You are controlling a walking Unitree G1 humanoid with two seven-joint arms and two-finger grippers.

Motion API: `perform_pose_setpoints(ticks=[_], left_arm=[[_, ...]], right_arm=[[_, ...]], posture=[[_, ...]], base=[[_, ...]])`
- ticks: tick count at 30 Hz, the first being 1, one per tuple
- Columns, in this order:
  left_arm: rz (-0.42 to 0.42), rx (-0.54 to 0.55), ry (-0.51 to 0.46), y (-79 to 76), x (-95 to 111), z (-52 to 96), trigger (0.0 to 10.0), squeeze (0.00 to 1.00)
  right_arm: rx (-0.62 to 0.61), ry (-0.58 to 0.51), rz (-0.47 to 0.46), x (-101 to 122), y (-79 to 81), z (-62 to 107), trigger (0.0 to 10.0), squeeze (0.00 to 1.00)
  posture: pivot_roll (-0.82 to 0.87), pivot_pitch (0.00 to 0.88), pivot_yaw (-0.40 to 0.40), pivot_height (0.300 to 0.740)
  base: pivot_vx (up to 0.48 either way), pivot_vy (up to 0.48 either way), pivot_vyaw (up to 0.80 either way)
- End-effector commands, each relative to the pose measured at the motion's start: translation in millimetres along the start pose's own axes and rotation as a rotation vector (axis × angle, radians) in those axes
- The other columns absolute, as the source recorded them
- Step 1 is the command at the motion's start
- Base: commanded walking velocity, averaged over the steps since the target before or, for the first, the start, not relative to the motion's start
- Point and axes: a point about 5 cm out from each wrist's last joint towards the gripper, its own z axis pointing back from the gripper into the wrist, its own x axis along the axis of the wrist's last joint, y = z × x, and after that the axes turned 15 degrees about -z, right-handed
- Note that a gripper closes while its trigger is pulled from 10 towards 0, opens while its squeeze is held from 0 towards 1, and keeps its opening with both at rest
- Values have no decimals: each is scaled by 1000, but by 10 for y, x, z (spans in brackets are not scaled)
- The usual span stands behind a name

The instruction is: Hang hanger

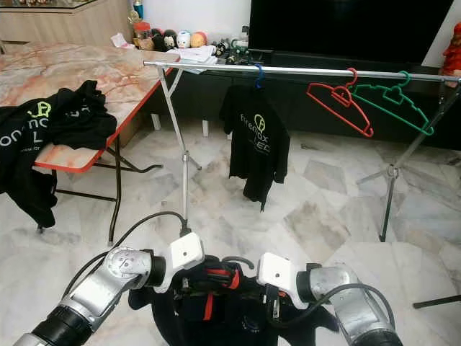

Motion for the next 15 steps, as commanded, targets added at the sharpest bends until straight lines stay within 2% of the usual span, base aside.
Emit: perform_pose_setpoints(ticks=[1, 8, 9, 13, 14, 15], left_arm=[[-55, 3, -39, 51, 116, -4, 0, 0], [-86, 8, -8, 75, 109, 10, 0, 0], [-102, 26, -4, 96, 119, 10, 10000, 0], [-102, 29, -23, 132, 165, 38, 10000, 0], [-102, 25, -26, 134, 172, 48, 10000, 94], [-106, 21, -27, 136, 179, 58, 10000, 404]], right_arm=[[-8, -21, -6, 28, -16, 18, 0, 0], [-7, -13, -18, 13, -14, 23, 0, 0], [-10, -13, -20, 11, -17, 22, 0, 0], [-19, -8, -23, -2, -27, 21, 0, 0], [-22, -7, -24, -5, -30, 23, 0, 0], [-24, -5, -25, -9, -33, 26, 0, 0]], posture=[[4, 82, 3, 740], [8, 90, 4, 740], [8, 90, 4, 740], [10, 90, 4, 740], [10, 90, 4, 740], [10, 90, 4, 740]], base=[[0, 0, 0], [0, 0, 0], [0, 0, 0], [0, 0, 0], [0, 0, 0], [0, 0, 0]])
